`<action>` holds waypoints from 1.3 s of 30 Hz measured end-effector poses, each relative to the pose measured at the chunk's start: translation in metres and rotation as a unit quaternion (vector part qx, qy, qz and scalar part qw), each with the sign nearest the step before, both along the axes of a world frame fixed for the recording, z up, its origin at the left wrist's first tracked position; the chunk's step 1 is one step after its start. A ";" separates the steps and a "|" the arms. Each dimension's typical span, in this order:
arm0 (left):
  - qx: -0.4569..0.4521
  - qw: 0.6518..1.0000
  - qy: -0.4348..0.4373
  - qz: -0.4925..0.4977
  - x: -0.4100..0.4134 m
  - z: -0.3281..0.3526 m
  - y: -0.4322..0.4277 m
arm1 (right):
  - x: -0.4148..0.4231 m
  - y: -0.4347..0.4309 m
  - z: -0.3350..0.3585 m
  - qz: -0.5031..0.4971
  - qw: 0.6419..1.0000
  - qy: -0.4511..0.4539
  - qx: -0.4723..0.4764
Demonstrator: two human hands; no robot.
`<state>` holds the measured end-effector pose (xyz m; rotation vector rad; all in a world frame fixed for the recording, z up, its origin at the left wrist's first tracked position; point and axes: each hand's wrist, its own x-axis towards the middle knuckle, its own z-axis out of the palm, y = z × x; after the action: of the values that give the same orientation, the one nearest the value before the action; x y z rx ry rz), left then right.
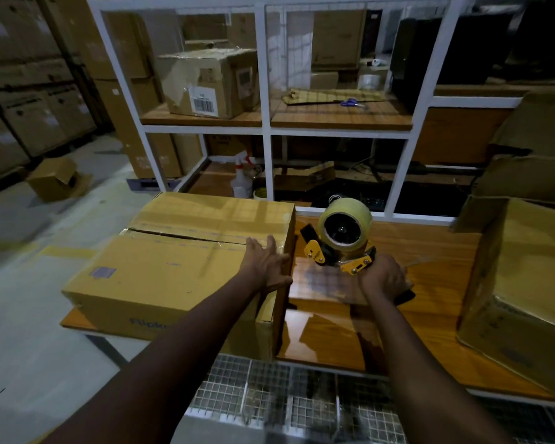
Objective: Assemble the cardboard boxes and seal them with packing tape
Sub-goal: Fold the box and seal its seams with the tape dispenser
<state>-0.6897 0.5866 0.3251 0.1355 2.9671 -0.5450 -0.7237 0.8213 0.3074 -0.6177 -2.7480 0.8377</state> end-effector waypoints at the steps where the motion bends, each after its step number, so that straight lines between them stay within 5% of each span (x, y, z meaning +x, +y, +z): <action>1: 0.000 1.000 -0.006 0.003 -0.001 0.001 0.002 | -0.001 -0.001 0.003 0.003 1.000 0.007 0.000; 16: -0.051 0.999 -0.002 0.009 -0.006 0.013 0.019 | -0.016 -0.009 0.045 -0.004 0.996 0.085 0.000; 23: 0.177 0.984 -0.028 0.019 0.005 -0.010 -0.004 | -0.013 -0.013 0.061 0.000 0.995 0.104 0.011; 27: 0.215 0.976 -0.025 -0.001 0.012 -0.015 -0.047 | -0.009 -0.034 0.068 0.019 0.993 0.119 0.014; 39: 0.168 0.974 0.005 0.150 0.042 -0.009 -0.274 | 0.001 -0.178 0.067 0.117 0.984 0.110 0.078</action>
<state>-0.6479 0.3121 0.3165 -0.2825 2.9795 -0.0055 -0.7223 0.6437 0.3741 -0.1616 -2.6797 0.6790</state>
